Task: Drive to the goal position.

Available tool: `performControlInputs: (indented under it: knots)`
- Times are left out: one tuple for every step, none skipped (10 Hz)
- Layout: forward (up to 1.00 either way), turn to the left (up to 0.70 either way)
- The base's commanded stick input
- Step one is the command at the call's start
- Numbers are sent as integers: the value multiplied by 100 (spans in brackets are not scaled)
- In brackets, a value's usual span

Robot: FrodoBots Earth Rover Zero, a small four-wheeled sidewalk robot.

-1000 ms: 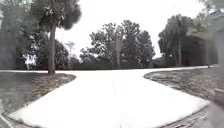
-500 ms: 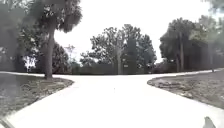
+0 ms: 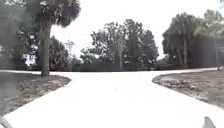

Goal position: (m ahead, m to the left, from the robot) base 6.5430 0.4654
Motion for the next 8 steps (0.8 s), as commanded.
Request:
performControlInputs:
  knots:
    - [70, 0]
    - [70, 0]
    - [70, 0]
    - [70, 0]
    - [70, 0]
    - [70, 0]
    - [70, 0]
    - [70, 0]
